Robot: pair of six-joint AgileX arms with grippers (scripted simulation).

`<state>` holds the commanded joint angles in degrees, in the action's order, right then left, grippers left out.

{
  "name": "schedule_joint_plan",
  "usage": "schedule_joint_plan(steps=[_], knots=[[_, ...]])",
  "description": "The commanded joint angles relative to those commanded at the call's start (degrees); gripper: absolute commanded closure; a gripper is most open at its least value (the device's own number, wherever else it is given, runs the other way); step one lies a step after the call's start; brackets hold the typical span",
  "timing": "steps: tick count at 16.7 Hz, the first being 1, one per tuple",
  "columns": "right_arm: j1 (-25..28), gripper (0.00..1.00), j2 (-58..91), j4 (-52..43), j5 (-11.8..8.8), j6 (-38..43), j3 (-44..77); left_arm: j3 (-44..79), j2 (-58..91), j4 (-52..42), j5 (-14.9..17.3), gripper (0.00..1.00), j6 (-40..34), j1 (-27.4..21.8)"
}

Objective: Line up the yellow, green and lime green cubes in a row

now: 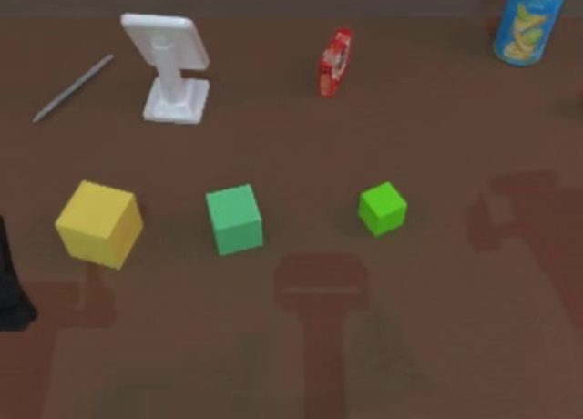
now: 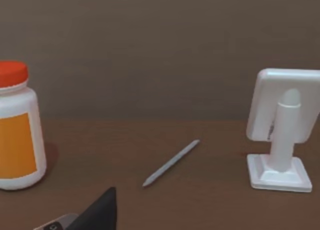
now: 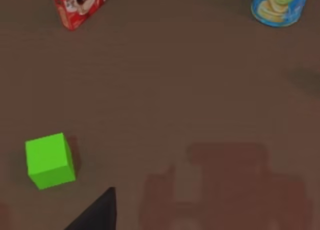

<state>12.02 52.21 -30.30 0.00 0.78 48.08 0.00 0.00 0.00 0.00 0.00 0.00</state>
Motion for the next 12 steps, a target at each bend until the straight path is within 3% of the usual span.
schedule_joint_plan(steps=[6, 12], knots=[[8.04, 0.00, 40.56, -21.72, -0.09, 0.56, 32.83, 0.00, 0.00, 0.00, 0.00, 0.00, 0.00, 0.00], [14.52, 0.00, 69.38, -38.19, -0.07, 0.95, 58.96, 0.00, 0.00, 0.00, 0.00, 0.00, 0.00, 0.00]])
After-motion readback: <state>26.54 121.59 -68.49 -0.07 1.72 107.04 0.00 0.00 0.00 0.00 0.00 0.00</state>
